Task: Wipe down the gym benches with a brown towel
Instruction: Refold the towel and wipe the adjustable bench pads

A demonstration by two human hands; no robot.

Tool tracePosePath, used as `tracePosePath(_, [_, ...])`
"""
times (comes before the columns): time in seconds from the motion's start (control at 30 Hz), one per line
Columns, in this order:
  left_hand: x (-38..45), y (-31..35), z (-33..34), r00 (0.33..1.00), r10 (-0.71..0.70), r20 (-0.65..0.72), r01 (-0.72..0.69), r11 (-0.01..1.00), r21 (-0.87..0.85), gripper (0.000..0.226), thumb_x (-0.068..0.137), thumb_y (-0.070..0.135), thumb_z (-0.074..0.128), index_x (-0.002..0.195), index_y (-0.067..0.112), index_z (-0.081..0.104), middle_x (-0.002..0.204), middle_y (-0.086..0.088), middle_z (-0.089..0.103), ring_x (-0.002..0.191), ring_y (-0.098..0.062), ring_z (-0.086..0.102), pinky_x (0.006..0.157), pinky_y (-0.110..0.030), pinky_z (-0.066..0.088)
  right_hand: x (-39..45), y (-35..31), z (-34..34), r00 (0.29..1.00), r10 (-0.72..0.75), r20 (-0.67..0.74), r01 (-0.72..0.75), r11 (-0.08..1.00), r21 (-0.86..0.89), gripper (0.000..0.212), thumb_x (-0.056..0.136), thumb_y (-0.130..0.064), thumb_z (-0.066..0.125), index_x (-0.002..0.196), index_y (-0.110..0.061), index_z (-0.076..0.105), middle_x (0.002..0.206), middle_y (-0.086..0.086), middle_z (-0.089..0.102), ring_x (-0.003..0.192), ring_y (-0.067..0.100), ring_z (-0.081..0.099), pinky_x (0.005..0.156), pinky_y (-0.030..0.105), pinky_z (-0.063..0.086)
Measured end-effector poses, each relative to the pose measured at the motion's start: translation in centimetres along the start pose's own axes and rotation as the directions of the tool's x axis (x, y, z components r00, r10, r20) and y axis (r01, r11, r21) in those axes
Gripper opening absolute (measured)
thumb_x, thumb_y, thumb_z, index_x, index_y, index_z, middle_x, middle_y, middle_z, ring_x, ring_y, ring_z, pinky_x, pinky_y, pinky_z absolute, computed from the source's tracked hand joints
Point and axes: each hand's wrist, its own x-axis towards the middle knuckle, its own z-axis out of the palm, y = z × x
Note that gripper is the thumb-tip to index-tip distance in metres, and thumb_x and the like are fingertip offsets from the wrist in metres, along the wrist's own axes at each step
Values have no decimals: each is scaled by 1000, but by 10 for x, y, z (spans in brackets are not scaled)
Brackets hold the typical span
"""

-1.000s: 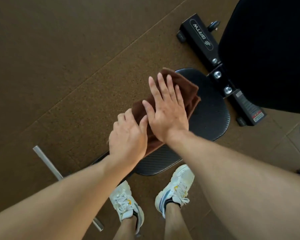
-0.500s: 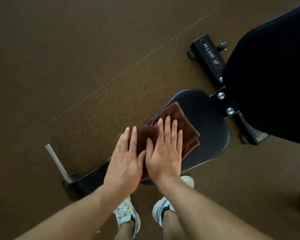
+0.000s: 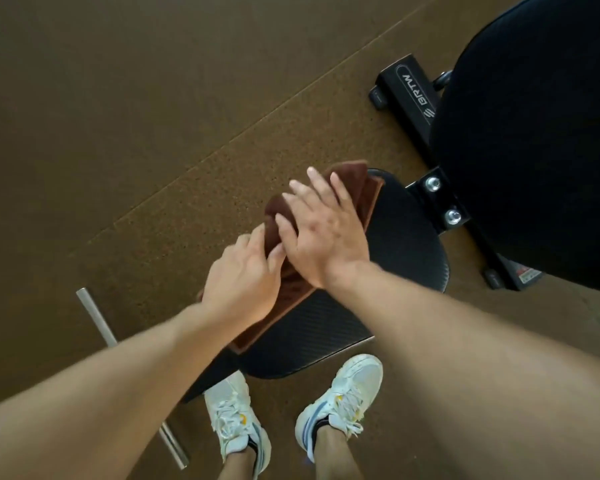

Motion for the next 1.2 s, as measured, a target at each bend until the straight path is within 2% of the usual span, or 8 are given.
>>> tracePosePath(0.3, [51, 97, 34, 967, 254, 32, -249, 904, 349, 79, 105, 58, 22, 162, 19, -17, 169, -11, -25, 155, -29, -26, 126, -52, -12, -29, 93, -8, 872, 464, -153, -417, 870, 264, 61, 109, -55, 26, 163, -25, 29, 168, 0, 35, 156, 20, 31, 122, 47, 32])
tracePosePath(0.67, [-19, 61, 68, 869, 477, 130, -487, 779, 395, 75, 107, 53, 17, 162, 15, -16, 168, -8, -30, 153, -23, -33, 127, -50, -12, -113, 62, 33, 819, 541, -189, -500, 836, 226, 63, 109, -49, 19, 168, -30, 5, 176, -8, -4, 161, 13, -14, 131, 39, -7])
tracePosePath(0.8, [-50, 34, 57, 847, 506, 162, -531, 809, 251, 76, 106, 47, 33, 164, 17, -7, 170, -5, -22, 155, -19, -27, 129, -49, -3, -132, 22, 29, 759, 621, -197, -505, 751, 425, 52, 112, -46, 29, 159, -27, 38, 166, 0, 39, 158, 14, 26, 131, 39, 15])
tracePosePath(0.87, [-69, 10, 44, 850, 514, 117, -527, 826, 199, 74, 106, 47, 36, 165, 22, -1, 172, -3, -13, 157, -17, -20, 130, -48, 4, -132, 0, 5, 640, 759, -119, -515, 539, 667, 38, 112, -46, 34, 132, -24, 58, 119, -2, 69, 111, -9, 63, 105, 19, 48])
tracePosePath(0.93, [-87, -22, 29, 876, 481, 46, -480, 858, 180, 72, 107, 47, 37, 165, 21, 2, 173, -3, -6, 159, -18, -11, 130, -47, 7, -134, -16, -25, 517, 850, -102, -454, 374, 809, 27, 113, -36, 39, 114, -18, 59, 84, -9, 59, 69, -20, 57, 64, 2, 43])
tracePosePath(1.03, [-105, -70, 10, 932, 362, -29, -356, 927, 119, 73, 108, 47, 37, 165, 22, 0, 174, -1, -7, 159, -16, -8, 129, -45, 8, -148, -38, -68, 424, 811, -403, -337, 555, 761, 33, 113, -31, 41, 130, -12, 61, 99, -9, 65, 79, -25, 55, 64, -1, 39])
tracePosePath(1.13, [-109, -96, -1, 973, 223, -58, -223, 975, -9, 76, 105, 48, 41, 164, 24, 1, 174, 2, -5, 159, -9, -7, 129, -44, 12, -163, -59, -75, 618, 575, -537, -279, 798, 534, 39, 110, -31, 47, 142, -10, 57, 117, -14, 64, 94, -17, 59, 80, -4, 40])
tracePosePath(1.2, [-109, -103, -4, 984, 167, -66, -172, 982, -80, 75, 104, 49, 41, 164, 26, 2, 174, 5, -2, 157, -3, -7, 129, -43, 14, -162, -72, -69, 793, 476, -381, -313, 855, 414, 43, 109, -42, 47, 146, -22, 57, 122, -16, 64, 103, -9, 54, 86, -8, 33])
